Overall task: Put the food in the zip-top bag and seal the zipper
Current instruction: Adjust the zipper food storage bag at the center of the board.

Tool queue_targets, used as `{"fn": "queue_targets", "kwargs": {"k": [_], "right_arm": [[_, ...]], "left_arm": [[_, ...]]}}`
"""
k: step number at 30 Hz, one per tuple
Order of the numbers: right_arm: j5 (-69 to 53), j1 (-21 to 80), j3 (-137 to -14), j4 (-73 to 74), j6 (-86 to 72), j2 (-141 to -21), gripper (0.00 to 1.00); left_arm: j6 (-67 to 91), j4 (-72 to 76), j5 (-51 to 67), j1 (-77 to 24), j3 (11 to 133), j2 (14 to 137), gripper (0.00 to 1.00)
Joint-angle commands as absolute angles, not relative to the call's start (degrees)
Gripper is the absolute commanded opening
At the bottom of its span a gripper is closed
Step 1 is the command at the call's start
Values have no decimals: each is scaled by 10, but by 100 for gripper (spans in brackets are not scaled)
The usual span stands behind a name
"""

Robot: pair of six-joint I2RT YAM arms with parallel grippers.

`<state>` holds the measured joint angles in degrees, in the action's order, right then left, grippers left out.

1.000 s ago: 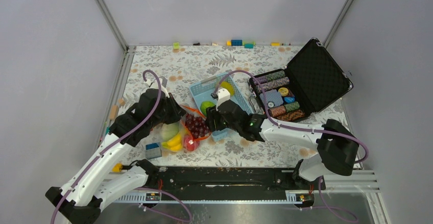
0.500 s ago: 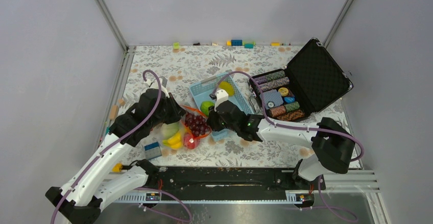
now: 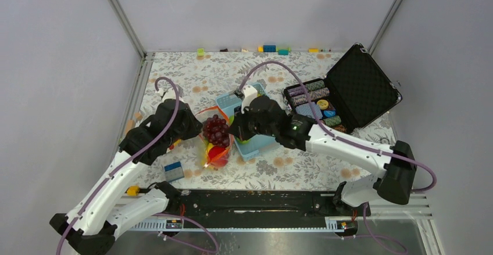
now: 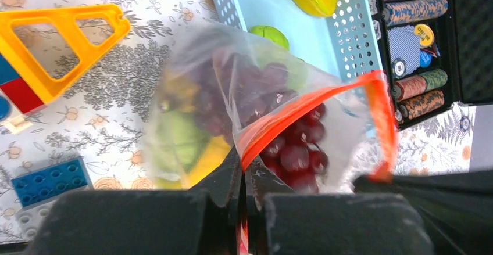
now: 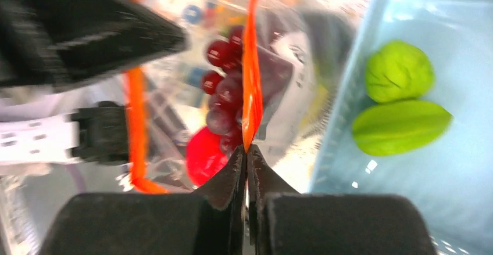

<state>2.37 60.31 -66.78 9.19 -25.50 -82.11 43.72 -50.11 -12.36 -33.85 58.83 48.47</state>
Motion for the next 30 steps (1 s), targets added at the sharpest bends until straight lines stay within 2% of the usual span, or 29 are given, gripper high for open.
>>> {"fn": "queue_targets", "kwargs": {"k": [1,8,12,16,20,22,24,26,28,30], "right_arm": [[-122,603,-752,99,-256,-792,0],[-207,599,-818,88,-252,-816,0],[-62,590,-777,108,-245,-780,0],[30,589,-776,154,-233,-774,0],[101,580,-721,139,-224,-731,0],[62,580,-710,119,-220,-739,0],[-19,581,-728,113,-213,-774,0],[-79,580,-756,113,-204,-812,0],[-80,579,-780,120,-193,-839,0],[-57,568,-796,131,-195,-850,0]], "left_arm": [[434,-533,-159,-339,633,469,0],[434,-575,-186,-339,666,462,0],[457,-647,-271,-339,686,462,0],[416,-624,-190,-339,675,470,0],[436,-675,-279,-340,699,466,0],[410,-625,-208,-339,681,457,0],[368,-551,-47,-339,642,463,0],[347,-518,61,-340,637,493,0],[343,-526,63,-340,647,509,0],[349,-542,11,-340,655,509,0]]}}
